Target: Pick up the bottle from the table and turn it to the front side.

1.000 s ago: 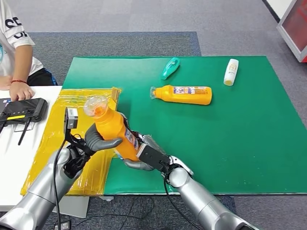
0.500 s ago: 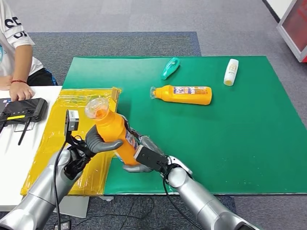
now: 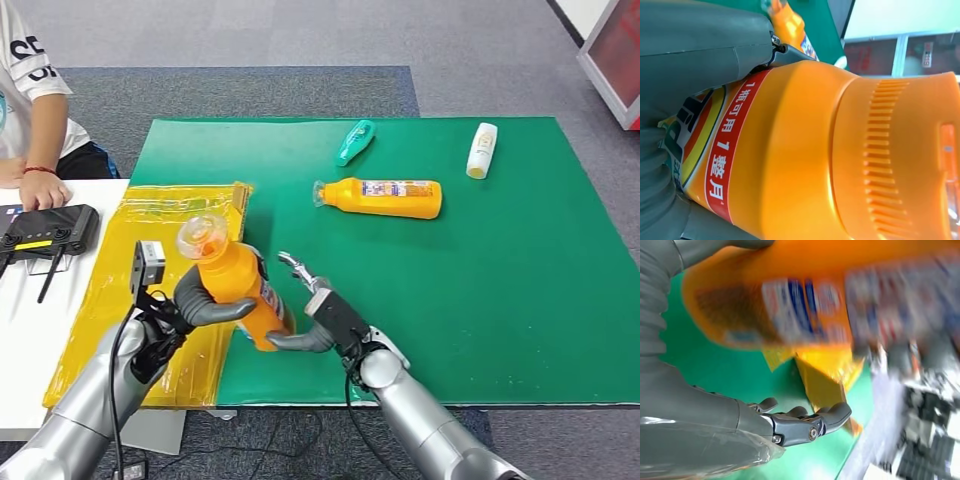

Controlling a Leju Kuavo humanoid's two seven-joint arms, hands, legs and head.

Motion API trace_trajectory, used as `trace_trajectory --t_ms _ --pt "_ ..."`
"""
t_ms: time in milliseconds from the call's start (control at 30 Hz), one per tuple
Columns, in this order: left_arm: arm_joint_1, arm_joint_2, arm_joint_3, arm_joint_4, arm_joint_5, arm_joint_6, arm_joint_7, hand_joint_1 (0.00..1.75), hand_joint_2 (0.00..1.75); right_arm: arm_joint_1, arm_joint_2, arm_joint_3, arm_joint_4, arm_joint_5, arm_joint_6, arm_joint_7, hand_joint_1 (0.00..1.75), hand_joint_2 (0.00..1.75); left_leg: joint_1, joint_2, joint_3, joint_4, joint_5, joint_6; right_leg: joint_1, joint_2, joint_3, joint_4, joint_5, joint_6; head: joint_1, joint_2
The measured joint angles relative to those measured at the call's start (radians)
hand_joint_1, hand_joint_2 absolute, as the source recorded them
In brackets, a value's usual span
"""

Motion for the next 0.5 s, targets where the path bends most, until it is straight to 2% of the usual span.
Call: trace_trajectory --t_ms 300,500 --pt "0.070 0.039 0.004 -0.079 -0.057 0.036 -0.015 1.75 1.75 0.060 -0.059 -0.209 -0.153 -0.081 0.013 -0.011 0.00 1.75 0.000 0.000 0.000 0.000 0.000 0.000 0.000 0.000 0.000 0.000 0.000 0.000 0.000 0.000" --pt "0.082 0.057 0.006 -0.115 -0.163 0.114 -0.015 1.75 1.75 0.097 -0.076 -0.287 -0.230 -0.086 0.023 -0.010 0.00 1.75 0.000 0.000 0.000 0.000 0.000 0.000 0.000 0.000 0.000 0.000 0.000 0.000 0.000 0.000"
